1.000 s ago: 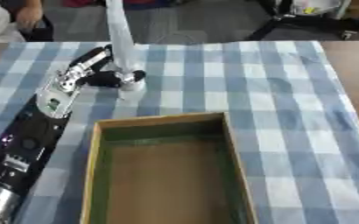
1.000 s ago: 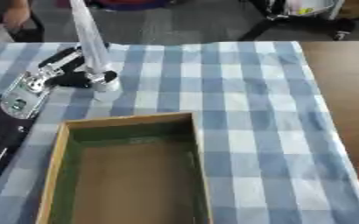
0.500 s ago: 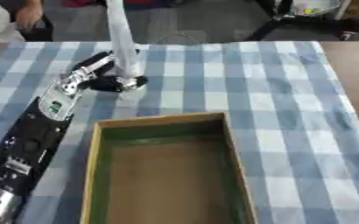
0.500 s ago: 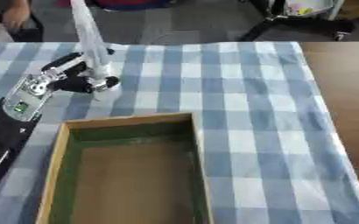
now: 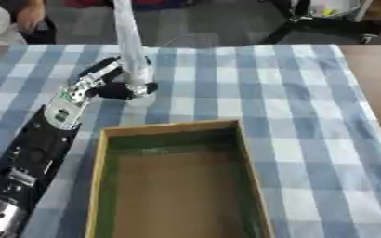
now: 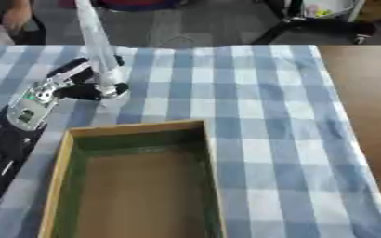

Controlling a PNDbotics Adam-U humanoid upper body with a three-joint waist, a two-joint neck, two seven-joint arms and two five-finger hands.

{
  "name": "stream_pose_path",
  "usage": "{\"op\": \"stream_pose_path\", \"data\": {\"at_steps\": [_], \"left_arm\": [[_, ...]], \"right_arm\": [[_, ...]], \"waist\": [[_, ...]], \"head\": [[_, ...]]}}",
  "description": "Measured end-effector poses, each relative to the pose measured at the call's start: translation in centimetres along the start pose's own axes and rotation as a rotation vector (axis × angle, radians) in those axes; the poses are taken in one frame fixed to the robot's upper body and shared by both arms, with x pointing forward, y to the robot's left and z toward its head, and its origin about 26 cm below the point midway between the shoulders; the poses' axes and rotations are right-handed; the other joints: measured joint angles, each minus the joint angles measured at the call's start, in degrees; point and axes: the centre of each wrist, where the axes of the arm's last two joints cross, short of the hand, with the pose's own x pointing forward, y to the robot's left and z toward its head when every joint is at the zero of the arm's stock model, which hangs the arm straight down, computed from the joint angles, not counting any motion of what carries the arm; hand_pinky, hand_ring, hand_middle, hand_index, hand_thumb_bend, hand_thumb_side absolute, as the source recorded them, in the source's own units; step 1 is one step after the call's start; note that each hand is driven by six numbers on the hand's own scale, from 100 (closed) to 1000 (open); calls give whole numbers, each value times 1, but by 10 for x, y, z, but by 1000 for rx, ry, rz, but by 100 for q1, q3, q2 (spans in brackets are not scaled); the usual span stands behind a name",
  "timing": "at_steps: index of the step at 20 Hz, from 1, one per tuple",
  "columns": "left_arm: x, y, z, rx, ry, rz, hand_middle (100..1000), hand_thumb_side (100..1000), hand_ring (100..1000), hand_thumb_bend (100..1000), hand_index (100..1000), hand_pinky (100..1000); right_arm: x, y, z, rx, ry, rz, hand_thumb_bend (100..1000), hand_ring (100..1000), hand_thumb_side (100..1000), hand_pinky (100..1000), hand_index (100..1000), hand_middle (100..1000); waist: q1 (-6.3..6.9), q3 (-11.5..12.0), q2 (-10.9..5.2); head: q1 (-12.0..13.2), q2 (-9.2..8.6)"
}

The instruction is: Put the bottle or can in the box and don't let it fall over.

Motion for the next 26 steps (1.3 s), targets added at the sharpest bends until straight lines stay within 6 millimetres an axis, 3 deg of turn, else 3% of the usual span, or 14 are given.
{"op": "stream_pose_path", "data": {"at_steps": [6,8,9,11,18,22,26], "left_arm": [[0,-1,-1,13,15,21,931,315,889,338,804,1000],[0,-1,-1,15,19,25,914,132,877,176,756,1000],[1,-1,-1,17,18,31,911,109,874,148,747,1000],[4,-1,-3,21,16,47,903,100,869,104,725,1000],[5,-1,-4,29,34,94,895,100,861,100,642,1000],[5,-1,-4,30,39,107,901,100,864,100,538,1000],[5,-1,-4,21,45,133,906,100,866,100,510,1000]], "right_arm": [[0,0,0,0,0,-1,100,991,675,854,1000,1000],[0,0,0,0,0,-1,100,992,676,855,1000,1000],[0,0,0,0,0,-1,100,992,675,855,1000,1000],[0,0,0,0,0,-1,100,992,674,855,1000,1000],[0,0,0,-1,1,-1,100,992,674,855,1000,1000],[-1,0,0,-1,3,-2,100,992,674,855,1000,1000],[-1,0,0,-2,5,-2,100,992,676,855,1000,1000]], "waist": [[-4,-5,0],[-4,-5,0],[-4,-5,0],[-4,-5,0],[-8,-5,-1],[-13,-6,-3],[-16,-6,-4]], "head": [[0,-1],[0,-1],[0,-1],[0,-3],[-2,-3],[-3,-3],[-6,-4]]}}
